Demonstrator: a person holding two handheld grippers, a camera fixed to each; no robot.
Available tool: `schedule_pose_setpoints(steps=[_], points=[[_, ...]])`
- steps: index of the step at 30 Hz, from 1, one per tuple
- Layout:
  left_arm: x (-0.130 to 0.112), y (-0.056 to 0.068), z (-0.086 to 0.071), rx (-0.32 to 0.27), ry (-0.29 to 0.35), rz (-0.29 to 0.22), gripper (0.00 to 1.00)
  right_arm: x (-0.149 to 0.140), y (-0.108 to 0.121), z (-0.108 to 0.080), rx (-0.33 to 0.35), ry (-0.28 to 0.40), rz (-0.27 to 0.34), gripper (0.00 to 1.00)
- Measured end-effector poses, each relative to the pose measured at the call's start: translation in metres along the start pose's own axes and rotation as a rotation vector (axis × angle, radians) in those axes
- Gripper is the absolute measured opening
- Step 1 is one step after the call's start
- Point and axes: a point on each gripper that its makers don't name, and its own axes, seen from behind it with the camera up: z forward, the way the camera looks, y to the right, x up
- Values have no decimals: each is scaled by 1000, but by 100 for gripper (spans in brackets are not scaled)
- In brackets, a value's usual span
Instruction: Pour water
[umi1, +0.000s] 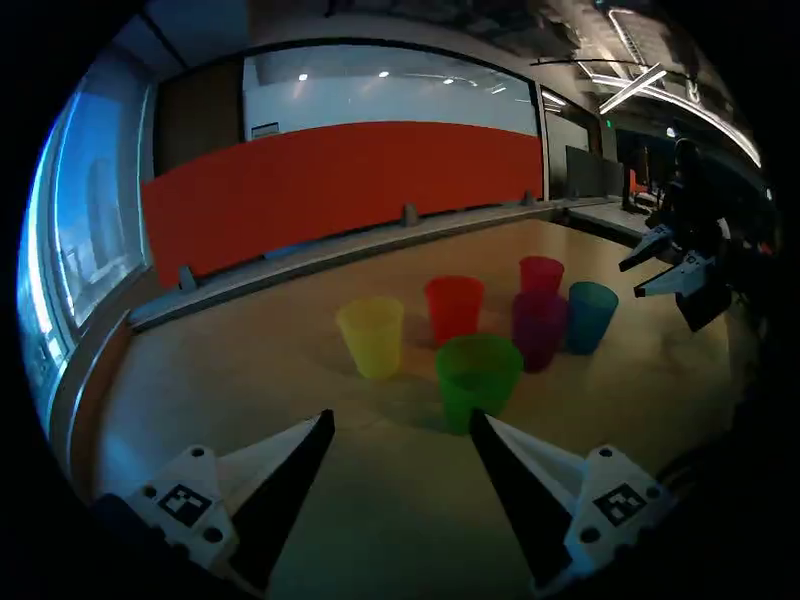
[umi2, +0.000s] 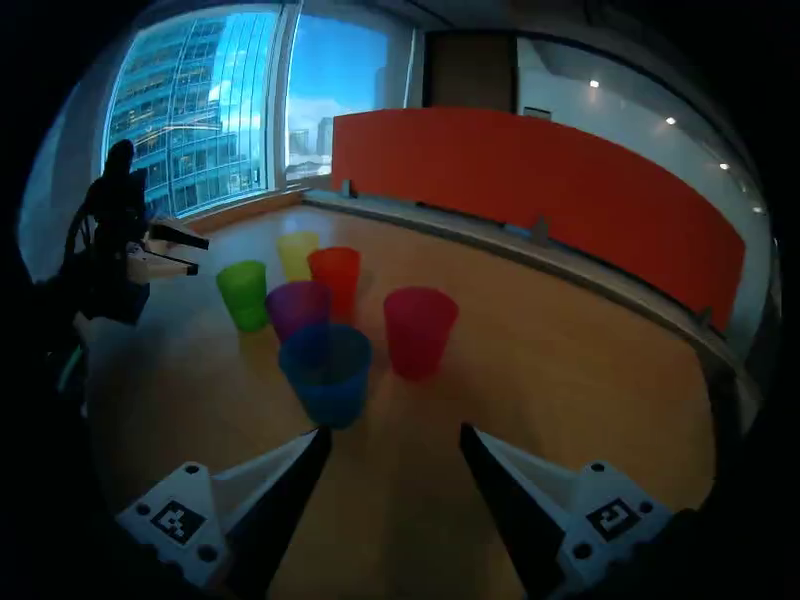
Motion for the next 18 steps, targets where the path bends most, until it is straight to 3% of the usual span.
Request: schedule_pose_setpoints(steps=[11, 18], points=[[27, -21, -16, 123, 121, -42, 100, 35, 28, -11, -164, 140, 82, 99], [36, -37, -26, 193, 179, -84, 100, 55, 42, -18, -269, 229, 100, 99]])
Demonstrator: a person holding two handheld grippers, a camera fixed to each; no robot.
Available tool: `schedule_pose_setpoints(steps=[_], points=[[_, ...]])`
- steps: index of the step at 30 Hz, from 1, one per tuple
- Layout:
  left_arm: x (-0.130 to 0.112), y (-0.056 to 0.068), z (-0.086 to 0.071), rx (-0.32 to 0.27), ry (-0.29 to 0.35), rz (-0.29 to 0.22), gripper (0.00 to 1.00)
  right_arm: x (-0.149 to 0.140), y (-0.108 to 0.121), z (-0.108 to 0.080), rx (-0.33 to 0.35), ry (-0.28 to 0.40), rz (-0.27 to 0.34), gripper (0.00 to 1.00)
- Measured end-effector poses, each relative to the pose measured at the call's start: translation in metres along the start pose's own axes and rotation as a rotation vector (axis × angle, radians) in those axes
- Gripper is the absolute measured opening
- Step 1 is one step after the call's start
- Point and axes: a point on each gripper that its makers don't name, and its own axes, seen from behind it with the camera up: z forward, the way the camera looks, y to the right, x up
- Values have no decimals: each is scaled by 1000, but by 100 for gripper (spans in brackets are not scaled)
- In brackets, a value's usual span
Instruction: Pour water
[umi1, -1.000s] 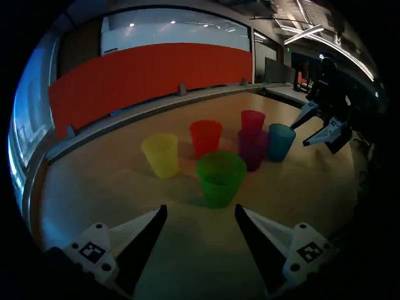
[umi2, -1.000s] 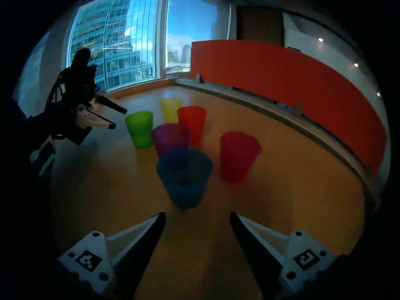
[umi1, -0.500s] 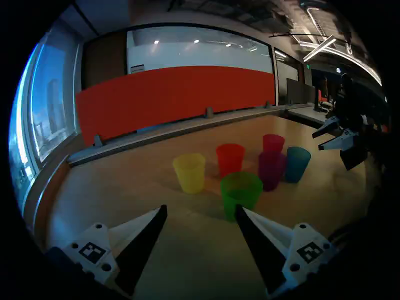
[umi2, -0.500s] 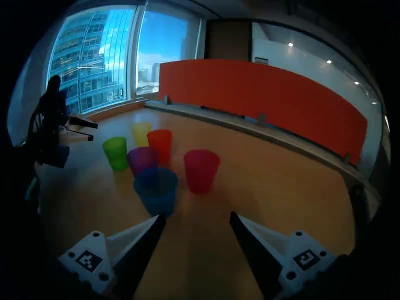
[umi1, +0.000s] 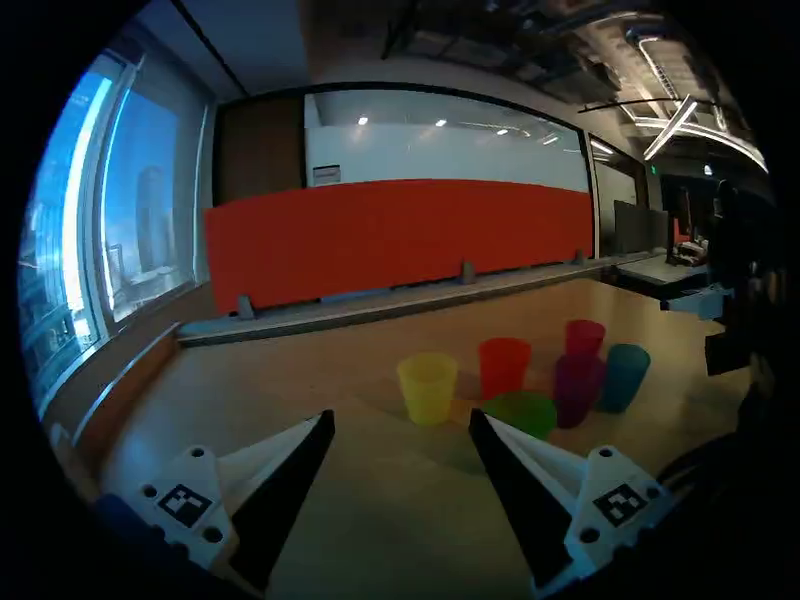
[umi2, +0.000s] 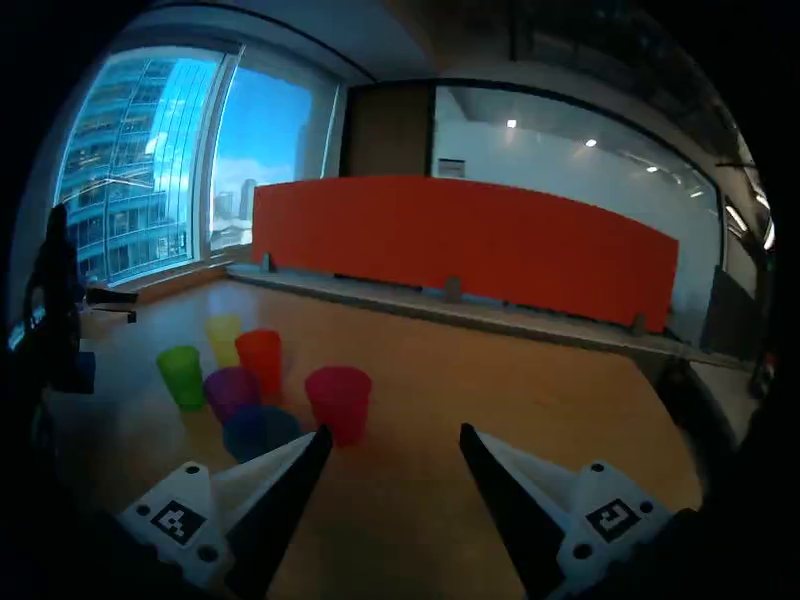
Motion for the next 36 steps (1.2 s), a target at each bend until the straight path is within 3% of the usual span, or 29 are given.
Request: schedule_pose_setpoints(steps=[8, 24, 36], points=[[13, -10, -4, 53, 61, -26, 100, 17, 12, -2, -105, 84, 8, 99], [33, -14, -10, 112, 152, -72, 100, 46, 33, -13, -299, 254, 61, 99], [53, -18, -18, 147, 233, -67, 100, 57, 34, -27, -350, 306, 91, 99]])
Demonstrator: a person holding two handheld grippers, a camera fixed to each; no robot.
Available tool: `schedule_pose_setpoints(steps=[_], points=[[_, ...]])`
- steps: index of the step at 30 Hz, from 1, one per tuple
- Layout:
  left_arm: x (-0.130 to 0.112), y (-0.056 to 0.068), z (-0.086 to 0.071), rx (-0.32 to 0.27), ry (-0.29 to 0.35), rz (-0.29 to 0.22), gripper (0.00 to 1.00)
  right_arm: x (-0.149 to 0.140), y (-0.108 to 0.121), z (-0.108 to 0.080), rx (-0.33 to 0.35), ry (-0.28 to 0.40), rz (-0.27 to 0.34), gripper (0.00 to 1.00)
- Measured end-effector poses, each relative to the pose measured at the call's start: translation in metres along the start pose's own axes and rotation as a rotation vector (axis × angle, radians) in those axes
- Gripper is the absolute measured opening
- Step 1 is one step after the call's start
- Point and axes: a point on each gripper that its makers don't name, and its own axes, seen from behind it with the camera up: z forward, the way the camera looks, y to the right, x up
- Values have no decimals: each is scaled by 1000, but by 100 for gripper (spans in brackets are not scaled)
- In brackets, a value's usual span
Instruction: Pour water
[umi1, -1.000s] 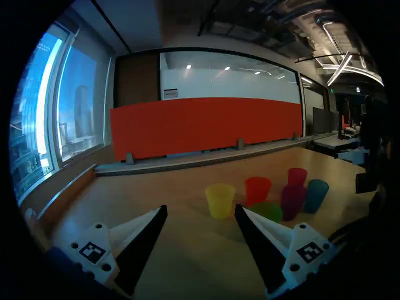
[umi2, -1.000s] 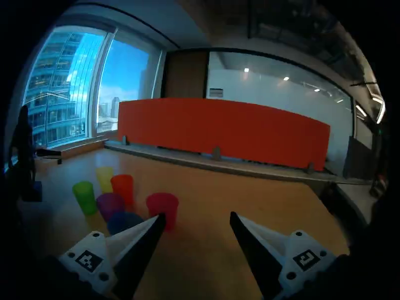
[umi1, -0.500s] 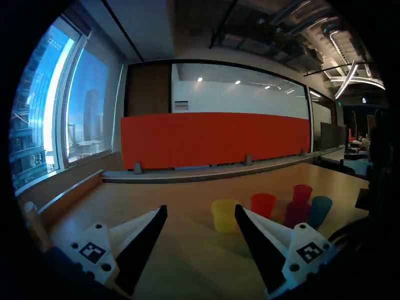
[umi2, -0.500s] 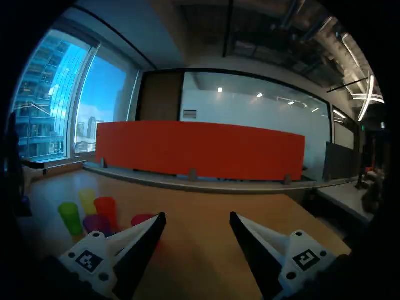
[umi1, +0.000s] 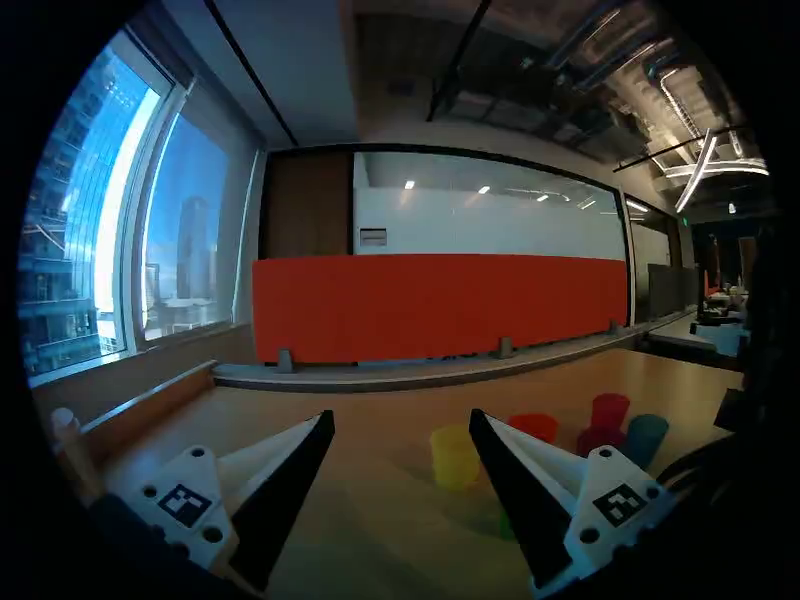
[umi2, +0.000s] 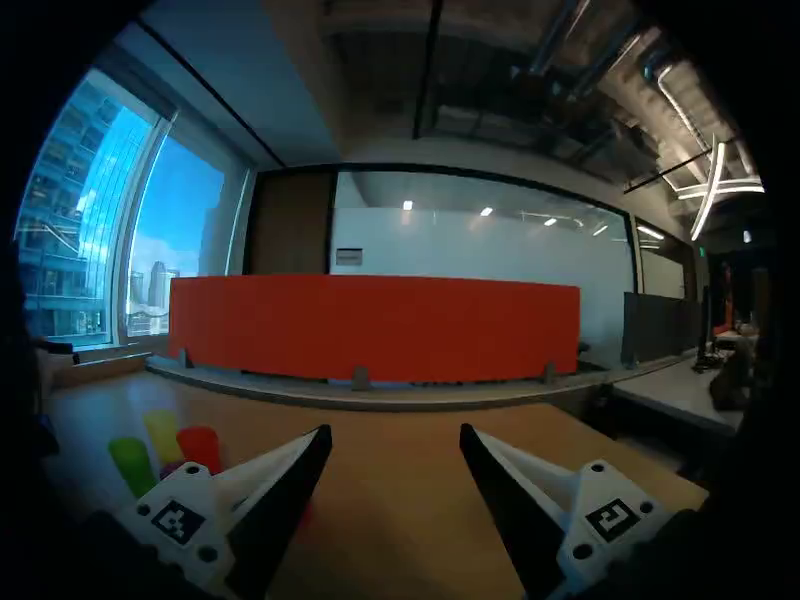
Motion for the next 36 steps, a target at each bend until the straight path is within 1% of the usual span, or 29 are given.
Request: schedule_pose_setpoints(steps=[6, 12, 17, 26, 32, 36], points=[[2, -3, -2, 26, 19, 25, 100, 2, 2, -1, -8, 2, 5, 99], [1, -3, -3, 44, 40, 18, 100, 7, 5, -3, -11, 11, 23, 99], [-7, -6, -5, 61, 46, 11, 100, 4, 5, -6, -10, 1, 31, 99], [-24, -9, -7, 81, 52, 6, 100, 1, 1, -7, -21, -10, 11, 99], [-33, -10, -7, 93, 54, 5, 100, 8, -3, -8, -17, -7, 33, 99], [-39, -13, -7, 103, 53, -5, 100, 12, -6, -9, -14, -3, 32, 99]])
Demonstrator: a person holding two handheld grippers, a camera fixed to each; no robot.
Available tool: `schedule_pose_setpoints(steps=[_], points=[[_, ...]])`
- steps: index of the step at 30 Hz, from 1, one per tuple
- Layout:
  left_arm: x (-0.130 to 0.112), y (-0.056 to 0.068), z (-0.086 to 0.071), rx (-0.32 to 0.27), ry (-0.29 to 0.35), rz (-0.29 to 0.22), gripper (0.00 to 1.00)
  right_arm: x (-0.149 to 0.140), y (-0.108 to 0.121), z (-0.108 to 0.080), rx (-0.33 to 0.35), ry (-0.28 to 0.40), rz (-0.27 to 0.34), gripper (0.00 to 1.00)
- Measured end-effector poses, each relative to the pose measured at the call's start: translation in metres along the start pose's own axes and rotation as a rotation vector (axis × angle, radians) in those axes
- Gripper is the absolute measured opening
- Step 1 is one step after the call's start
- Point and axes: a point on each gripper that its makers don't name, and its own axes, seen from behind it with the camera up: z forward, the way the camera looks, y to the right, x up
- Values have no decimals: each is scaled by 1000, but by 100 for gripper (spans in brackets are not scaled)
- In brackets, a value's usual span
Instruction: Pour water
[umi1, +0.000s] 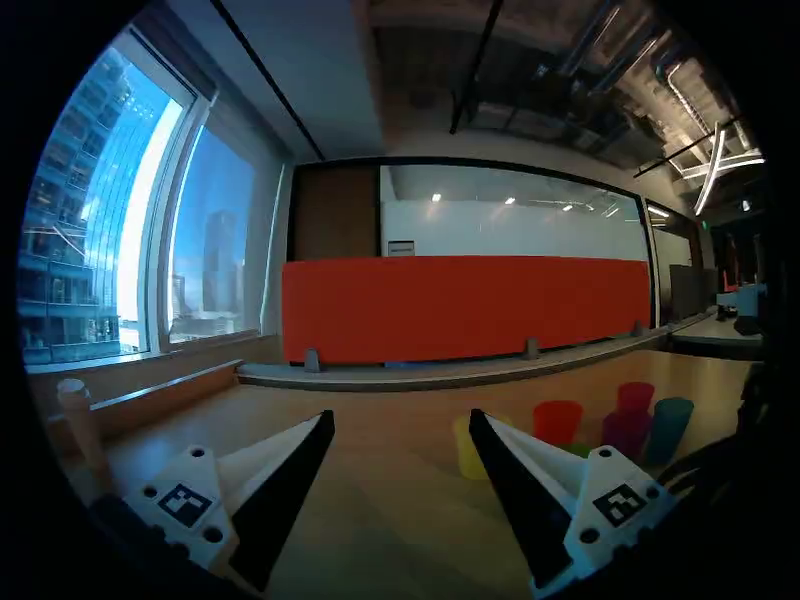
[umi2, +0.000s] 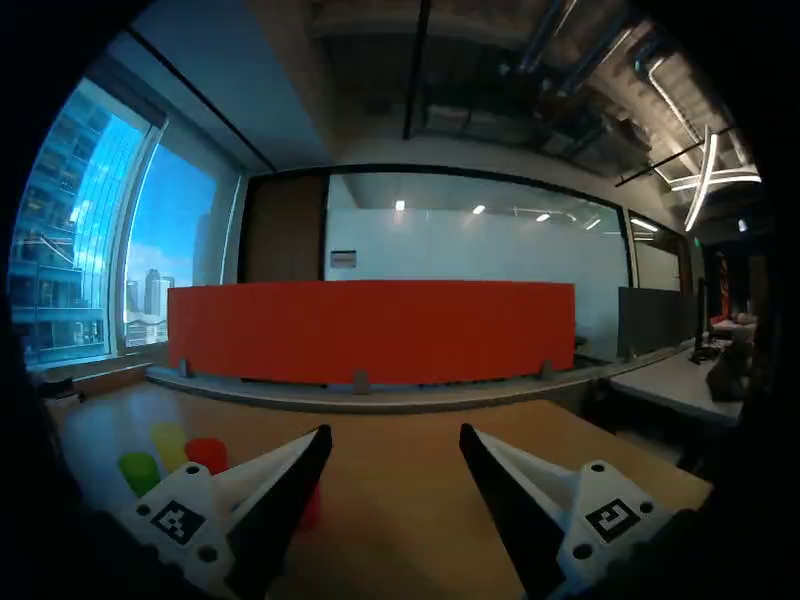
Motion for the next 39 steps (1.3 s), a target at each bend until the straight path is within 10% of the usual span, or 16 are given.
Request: schedule_pose_setpoints(steps=[39], points=[[-25, -9, 5, 18, -54, -19, 100, 3, -4, -2, 4, -5, -16, 99]])
